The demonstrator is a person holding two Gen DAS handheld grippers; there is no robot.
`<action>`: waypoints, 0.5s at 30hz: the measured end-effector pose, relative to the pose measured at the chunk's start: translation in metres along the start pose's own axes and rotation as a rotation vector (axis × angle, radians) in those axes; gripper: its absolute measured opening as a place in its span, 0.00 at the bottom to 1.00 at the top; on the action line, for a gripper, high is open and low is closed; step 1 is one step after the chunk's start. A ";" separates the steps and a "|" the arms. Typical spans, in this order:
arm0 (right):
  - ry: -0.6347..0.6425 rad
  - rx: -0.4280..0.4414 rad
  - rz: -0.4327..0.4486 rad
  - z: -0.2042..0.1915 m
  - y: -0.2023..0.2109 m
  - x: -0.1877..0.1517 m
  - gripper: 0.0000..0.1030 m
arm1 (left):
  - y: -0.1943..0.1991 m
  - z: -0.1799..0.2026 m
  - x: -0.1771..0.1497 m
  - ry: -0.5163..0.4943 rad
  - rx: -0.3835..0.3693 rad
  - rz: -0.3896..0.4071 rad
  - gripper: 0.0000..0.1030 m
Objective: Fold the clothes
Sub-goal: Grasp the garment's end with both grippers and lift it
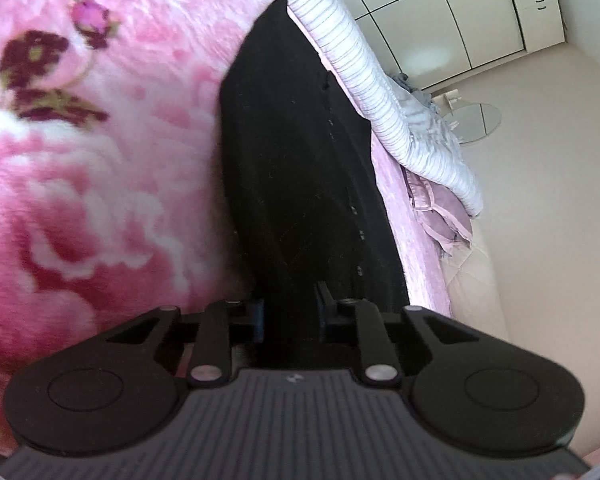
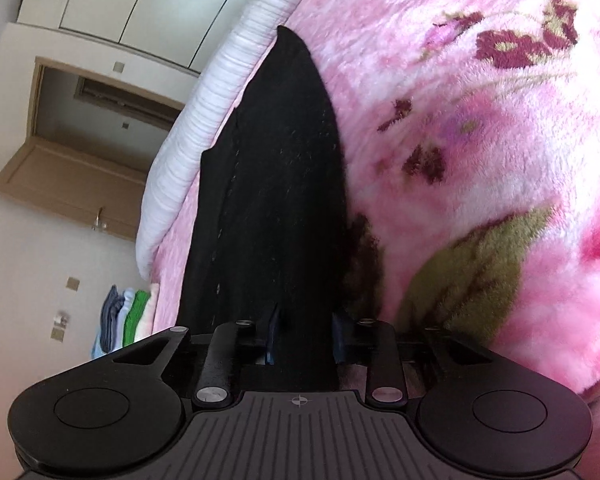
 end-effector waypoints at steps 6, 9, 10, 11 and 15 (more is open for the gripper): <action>-0.036 0.027 0.010 0.008 0.004 0.000 0.29 | -0.007 0.000 0.001 0.008 -0.019 -0.001 0.16; -0.041 0.029 0.015 0.008 0.002 0.001 0.29 | -0.016 0.003 0.003 0.004 -0.030 -0.005 0.16; -0.042 0.029 0.014 0.008 0.002 0.001 0.29 | -0.018 0.004 0.004 0.004 -0.035 -0.006 0.16; -0.044 0.030 0.013 0.008 0.002 0.001 0.29 | -0.019 0.005 0.004 0.006 -0.041 -0.006 0.15; -0.049 0.033 0.009 0.009 0.001 0.000 0.13 | -0.016 0.002 0.002 -0.005 -0.045 -0.009 0.08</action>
Point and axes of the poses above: each gripper's, at about its wrist camera, not at the fingertips, and y roughly against the way its jaws point, z to its right, x to its top, the point moved 10 cm from there along -y, roughly the way its jaws point, and after that the axes turned 3 degrees about x, right-handed, at the moved point
